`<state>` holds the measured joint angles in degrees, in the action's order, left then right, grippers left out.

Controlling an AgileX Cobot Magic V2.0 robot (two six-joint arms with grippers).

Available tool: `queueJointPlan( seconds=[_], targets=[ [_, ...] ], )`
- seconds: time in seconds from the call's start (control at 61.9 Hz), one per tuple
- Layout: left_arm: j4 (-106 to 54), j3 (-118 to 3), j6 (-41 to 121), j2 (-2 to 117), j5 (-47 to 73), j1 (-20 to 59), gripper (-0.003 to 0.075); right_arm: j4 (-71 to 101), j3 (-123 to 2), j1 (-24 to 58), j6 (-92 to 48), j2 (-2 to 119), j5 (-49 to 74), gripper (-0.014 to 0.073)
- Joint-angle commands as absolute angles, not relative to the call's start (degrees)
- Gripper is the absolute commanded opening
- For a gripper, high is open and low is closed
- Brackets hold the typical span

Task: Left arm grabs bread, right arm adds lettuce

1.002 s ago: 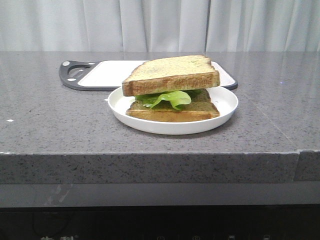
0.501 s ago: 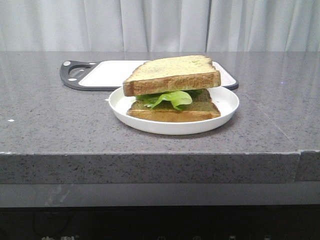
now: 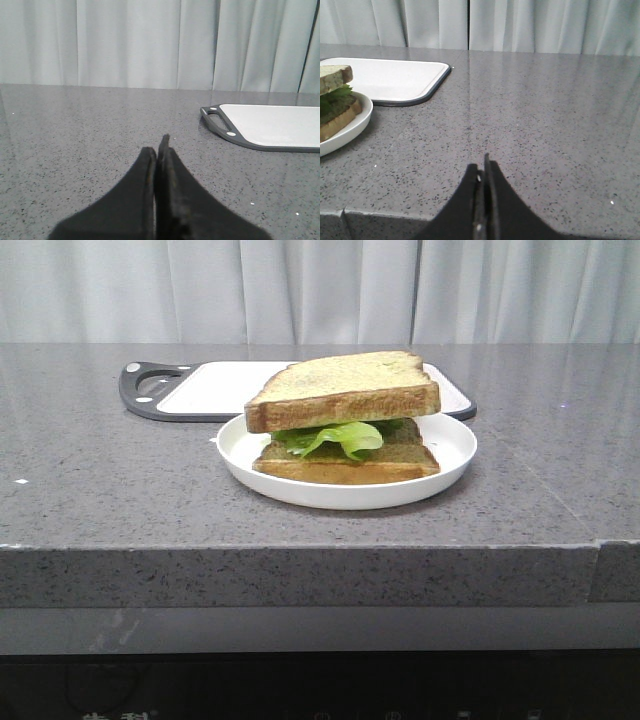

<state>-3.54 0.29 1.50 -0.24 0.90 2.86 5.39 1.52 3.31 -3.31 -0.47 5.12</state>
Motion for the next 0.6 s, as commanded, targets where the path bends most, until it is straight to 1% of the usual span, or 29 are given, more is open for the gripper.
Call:
queueJointPlan(
  seconds=[0.0,0.582],
  targets=[
    [-3.98,0.58,1.45,-1.24,-3.42,2.78,-0.002,5.37,1.38,2.71,-3.19,-1.85,0.0,-0.0118],
    [-3.98,0.58,1.45,-1.24,-3.42,2.78,-0.002,5.31,1.38,2.63,-1.81,-1.83,-0.94,-0.0118]
  ],
)
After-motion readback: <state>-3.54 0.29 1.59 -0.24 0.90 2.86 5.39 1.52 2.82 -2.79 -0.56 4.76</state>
